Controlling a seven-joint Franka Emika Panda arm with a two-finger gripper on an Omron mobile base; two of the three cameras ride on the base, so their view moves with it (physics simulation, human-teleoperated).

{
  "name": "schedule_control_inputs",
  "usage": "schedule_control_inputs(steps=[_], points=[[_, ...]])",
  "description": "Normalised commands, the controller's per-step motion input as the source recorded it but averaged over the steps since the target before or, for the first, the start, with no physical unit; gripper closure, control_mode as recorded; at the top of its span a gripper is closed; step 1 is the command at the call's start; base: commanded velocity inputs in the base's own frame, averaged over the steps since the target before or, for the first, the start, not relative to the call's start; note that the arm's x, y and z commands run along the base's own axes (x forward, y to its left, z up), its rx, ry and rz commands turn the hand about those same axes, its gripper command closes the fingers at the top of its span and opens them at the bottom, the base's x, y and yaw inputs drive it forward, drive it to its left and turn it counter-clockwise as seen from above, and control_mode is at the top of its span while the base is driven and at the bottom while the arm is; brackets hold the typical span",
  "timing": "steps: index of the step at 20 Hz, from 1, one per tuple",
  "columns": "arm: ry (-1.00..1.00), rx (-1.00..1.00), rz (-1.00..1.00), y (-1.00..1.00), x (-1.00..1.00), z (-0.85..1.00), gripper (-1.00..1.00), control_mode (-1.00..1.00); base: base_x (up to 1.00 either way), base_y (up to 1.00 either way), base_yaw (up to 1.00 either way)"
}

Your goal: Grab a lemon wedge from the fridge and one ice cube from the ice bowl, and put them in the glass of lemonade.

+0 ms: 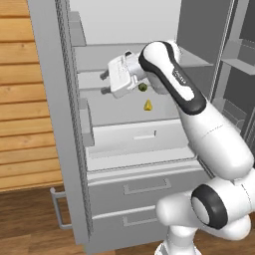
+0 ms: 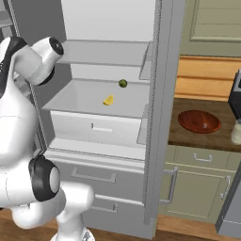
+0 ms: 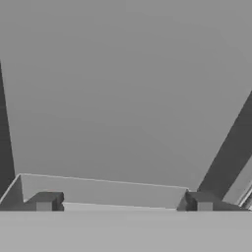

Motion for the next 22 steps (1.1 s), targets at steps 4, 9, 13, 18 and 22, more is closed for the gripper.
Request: schedule_control_inputs(steps=[4,9,13,18,22], points=[[0.09,-0.11,-0.5,-0.65,-0.47,0.04,-1.0,-1.0,0.0,0.0,0.0],[0.23,-0.15,-0.6,-0.5,-0.24,0.03,-1.0,-1.0,0.0,0.0,0.0],[0.26,-0.24,-0.75,-0.51,0.18,-0.01,-1.0,-1.0,0.0,0.0,0.0],[0.22,-0.17,-0.76,-0.64,0.27,-0.01,-1.0,-1.0,0.0,0.0,0.0],[0.16,-0.03,-0.54,-1.0,0.36,-0.3,-1.0,-1.0,0.0,0.0,0.0]])
